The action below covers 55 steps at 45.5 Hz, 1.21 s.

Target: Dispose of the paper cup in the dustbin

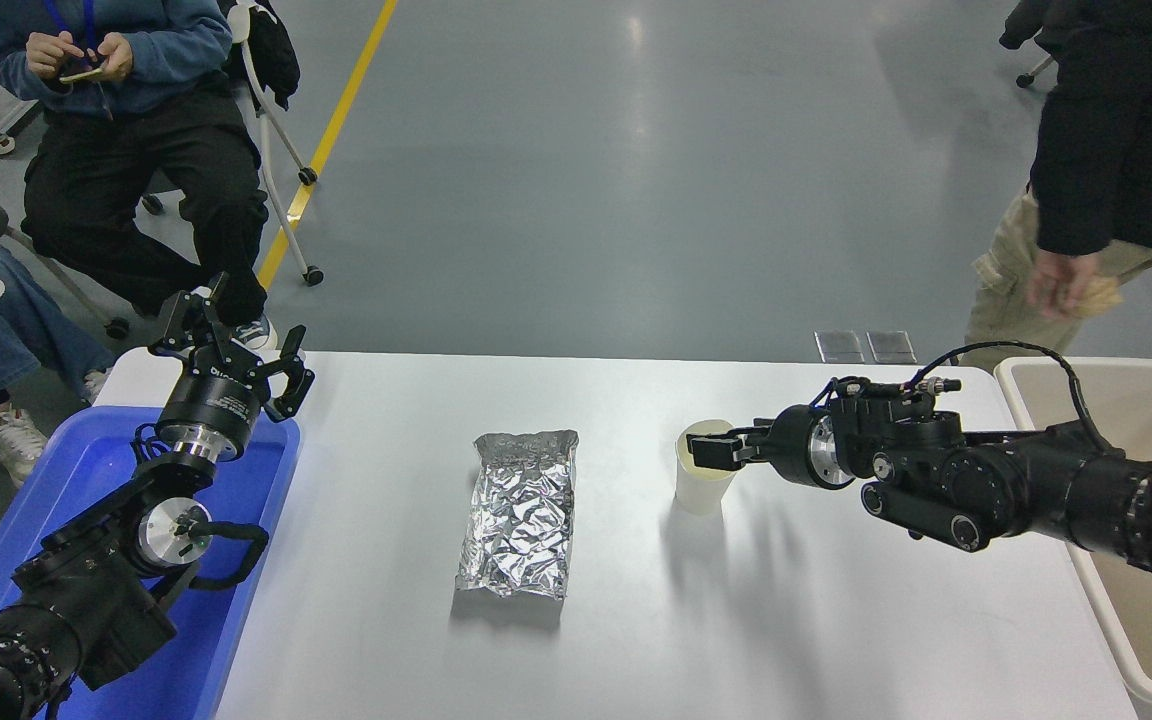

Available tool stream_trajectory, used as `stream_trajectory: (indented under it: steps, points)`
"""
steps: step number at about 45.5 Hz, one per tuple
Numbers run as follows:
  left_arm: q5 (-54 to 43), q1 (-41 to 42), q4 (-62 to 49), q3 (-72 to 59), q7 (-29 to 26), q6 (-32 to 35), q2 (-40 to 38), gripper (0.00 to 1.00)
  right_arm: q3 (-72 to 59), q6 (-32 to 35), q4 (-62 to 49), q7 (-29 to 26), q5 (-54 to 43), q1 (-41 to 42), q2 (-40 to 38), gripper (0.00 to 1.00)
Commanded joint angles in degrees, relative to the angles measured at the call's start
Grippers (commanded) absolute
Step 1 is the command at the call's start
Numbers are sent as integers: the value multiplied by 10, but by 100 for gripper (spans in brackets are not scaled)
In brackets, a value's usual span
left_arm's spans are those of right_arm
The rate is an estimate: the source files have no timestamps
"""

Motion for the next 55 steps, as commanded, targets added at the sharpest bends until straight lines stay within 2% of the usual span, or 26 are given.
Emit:
stream_trajectory:
  steps: [1,4,7,8,9,11,13,37,55]
  points:
    - [0,0,0,0,0,0,0,100,-14,-9,-5,11,1,-1,2,55]
    - [0,1,0,0,0,0,0,100,-15,-9,-6,13,1,0,2,35]
    - [0,0,0,0,0,0,0,100,-15,-10,-7,17,0,1,3,29]
    - [0,0,0,0,0,0,0,100,-14,-7,-4,19,1,2,3,13]
    - [0,1,0,0,-1,0,0,100,-14,-4,-2,21,2,4,3,6]
    - [0,1,0,0,0,0,0,100,-14,-4,0,29,2,7,3,8]
    - [0,1,0,0,0,0,0,100,-15,-4,0,37,2,7,3,0]
    - [0,0,0,0,0,0,0,100,-29,-4,2,40,2,15,3,0]
    - [0,0,0,0,0,0,0,100,-7,64,68,48,23,114,-41,0]
